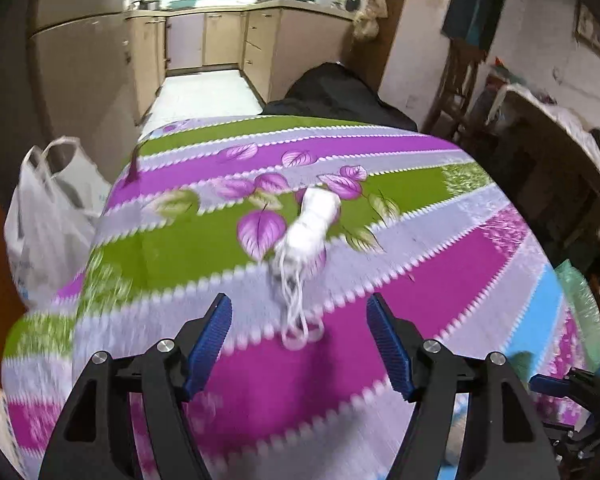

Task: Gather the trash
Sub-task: 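Grasp the white stringed cloth with the left tool while the right tool grasps the green scrubber, then carry the white cloth and green scrubber over the green bin with both tools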

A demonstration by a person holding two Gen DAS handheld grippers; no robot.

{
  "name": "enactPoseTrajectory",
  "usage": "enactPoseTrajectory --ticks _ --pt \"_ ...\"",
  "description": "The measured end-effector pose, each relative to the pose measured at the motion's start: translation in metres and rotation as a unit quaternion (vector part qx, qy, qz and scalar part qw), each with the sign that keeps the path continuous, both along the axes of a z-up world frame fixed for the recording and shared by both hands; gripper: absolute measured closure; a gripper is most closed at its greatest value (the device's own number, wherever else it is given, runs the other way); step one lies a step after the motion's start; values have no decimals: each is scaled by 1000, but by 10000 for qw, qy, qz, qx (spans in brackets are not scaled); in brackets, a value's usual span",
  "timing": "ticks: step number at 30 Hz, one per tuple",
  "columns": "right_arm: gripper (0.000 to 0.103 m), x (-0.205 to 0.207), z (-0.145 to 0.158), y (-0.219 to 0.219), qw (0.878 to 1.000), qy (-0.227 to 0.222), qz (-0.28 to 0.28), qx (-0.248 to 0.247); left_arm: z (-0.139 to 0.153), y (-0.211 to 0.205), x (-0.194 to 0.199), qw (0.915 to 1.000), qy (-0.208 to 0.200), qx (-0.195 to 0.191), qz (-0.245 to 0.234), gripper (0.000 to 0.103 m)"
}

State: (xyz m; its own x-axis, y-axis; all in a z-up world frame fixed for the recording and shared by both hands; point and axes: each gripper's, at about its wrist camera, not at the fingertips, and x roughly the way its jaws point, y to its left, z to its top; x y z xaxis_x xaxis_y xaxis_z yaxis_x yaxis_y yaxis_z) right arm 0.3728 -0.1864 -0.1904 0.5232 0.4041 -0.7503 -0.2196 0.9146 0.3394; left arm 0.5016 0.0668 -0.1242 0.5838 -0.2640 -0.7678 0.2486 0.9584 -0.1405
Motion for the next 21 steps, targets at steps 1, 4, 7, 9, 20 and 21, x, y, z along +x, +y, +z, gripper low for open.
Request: enactPoseTrajectory --ticks 1,4,7,9,20,21 --pt "45 5 -1 3 10000 -21 -15 -39 -3 -3 8 9999 52 34 -101 33" --pt "47 13 0 10 9997 -77 -22 -238 -15 -19 32 9988 122 358 -300 33" --pt "59 11 0 14 9982 -178 72 -565 -27 -27 49 9975 120 635 -292 39" --pt "67 7 0 14 9976 -227 99 -644 -28 -28 52 9969 32 745 -240 49" --pt "88 -15 12 2 9960 -648 66 -606 -13 -27 17 9950 -468 881 5 74" --pt "88 -16 13 1 9961 -640 55 -600 -9 -24 10 9951 -528 839 58 74"
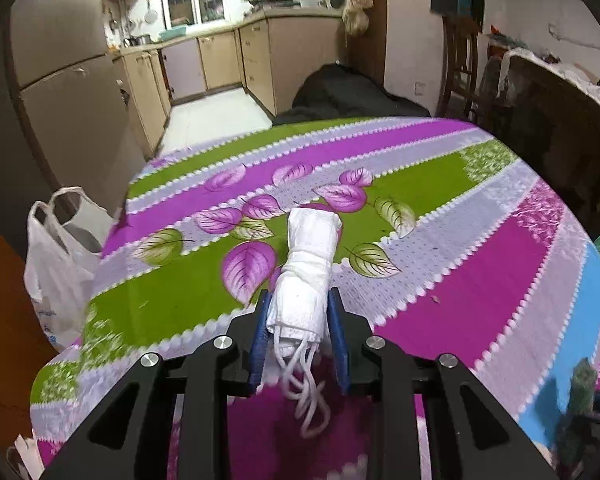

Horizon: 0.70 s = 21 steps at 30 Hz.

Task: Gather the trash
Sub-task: 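Carry the white cloth and green scrubber over the green bin with both tools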

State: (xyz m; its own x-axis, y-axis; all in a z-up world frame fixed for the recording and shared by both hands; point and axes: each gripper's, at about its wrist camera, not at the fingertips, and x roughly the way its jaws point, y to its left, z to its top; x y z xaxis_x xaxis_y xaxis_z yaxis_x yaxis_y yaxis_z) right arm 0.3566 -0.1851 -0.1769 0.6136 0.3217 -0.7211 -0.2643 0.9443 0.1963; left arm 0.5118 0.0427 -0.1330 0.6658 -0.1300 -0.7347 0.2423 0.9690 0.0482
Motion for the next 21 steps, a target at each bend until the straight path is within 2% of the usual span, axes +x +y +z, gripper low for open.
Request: enactPoseTrajectory --ticks 6,10,15,21 --pt "88 -8 5 -3 10000 -57 -63 -16 33 16 -43 9987 -343 -357 126 74" --pt "88 -18 22 -18 9993 -262 -247 26 65 11 -80 9961 -678 -569 2 74" --pt "88 -38 49 -50 9968 -562 -560 32 106 -31 -134 9897 -1110 -770 -473 74" --pt "88 -71 92 -110 9896 -998 -1014 -207 126 -106 -179 9828 -1141 -1009 -1047 74"
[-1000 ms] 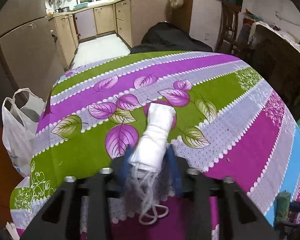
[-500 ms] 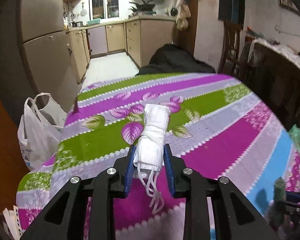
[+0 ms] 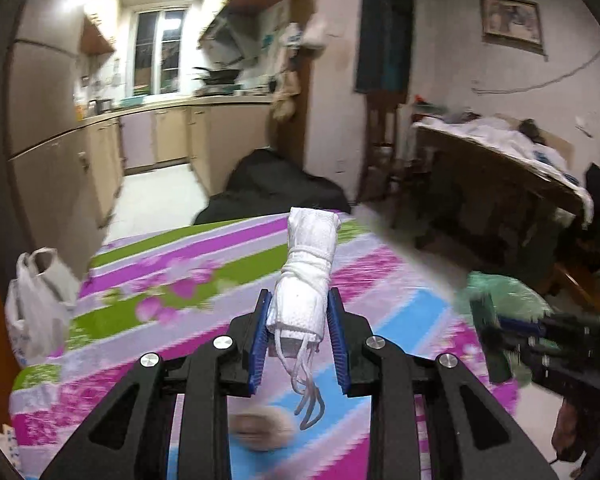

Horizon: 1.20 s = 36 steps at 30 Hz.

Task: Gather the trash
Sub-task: 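Carry the white cloth and green scrubber over the green bin with both tools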

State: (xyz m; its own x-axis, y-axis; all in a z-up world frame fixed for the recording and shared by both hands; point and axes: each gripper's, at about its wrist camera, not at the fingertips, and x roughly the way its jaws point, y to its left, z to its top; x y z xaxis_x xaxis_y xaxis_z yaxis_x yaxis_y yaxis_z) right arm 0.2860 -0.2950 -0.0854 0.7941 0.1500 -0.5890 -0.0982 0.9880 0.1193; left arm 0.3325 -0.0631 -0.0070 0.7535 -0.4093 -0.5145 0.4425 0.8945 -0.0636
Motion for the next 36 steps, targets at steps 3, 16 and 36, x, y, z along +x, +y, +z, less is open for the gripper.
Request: enactPoseTrajectory --ticks 3,16,36 --pt "88 -15 18 -31 9995 -128 -257 -137 7 -49 -19 9993 -7 -33 -374 74" --pt "88 -60 54 -172 9904 34 -1349 -291 21 -248 -70 9885 138 -17 -1506 74" --pt "88 -48 6 -280 9758 1008 -1896 416 -35 -407 -43 9748 785 571 -2008 74"
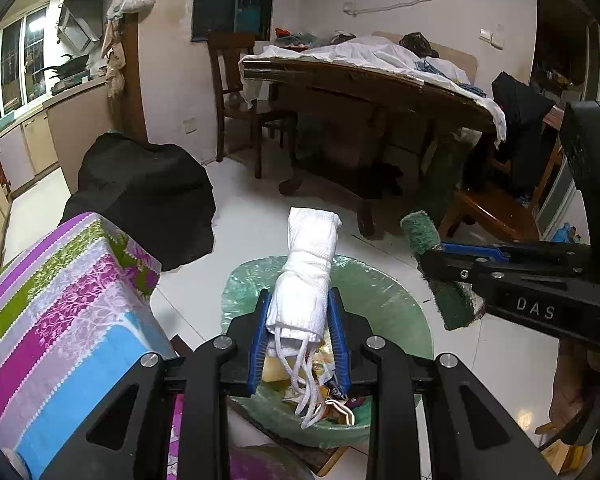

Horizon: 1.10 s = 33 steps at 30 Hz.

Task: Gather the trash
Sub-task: 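Carry the white cloth and green scrubber over the green bin with both tools, then open both tools to drop the white cloth and green scrubber into the bin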

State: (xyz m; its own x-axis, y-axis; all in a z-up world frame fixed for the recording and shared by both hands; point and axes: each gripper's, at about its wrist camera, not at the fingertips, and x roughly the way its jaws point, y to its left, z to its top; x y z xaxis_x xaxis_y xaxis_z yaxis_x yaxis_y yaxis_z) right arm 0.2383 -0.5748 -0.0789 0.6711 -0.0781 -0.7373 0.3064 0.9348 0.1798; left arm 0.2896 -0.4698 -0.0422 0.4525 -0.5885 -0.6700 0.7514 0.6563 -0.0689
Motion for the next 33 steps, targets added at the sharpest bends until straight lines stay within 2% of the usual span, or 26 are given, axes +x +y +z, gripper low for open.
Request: enactPoseTrajectory --ticks 8,33 --pt "88 -1 -10 -20 9998 84 -96 120 -13 -13 2 9999 0 121 8 74" --pt "88 1 -21 -25 9997 142 -129 138 -25 -15 7 9997 72 230 25 74"
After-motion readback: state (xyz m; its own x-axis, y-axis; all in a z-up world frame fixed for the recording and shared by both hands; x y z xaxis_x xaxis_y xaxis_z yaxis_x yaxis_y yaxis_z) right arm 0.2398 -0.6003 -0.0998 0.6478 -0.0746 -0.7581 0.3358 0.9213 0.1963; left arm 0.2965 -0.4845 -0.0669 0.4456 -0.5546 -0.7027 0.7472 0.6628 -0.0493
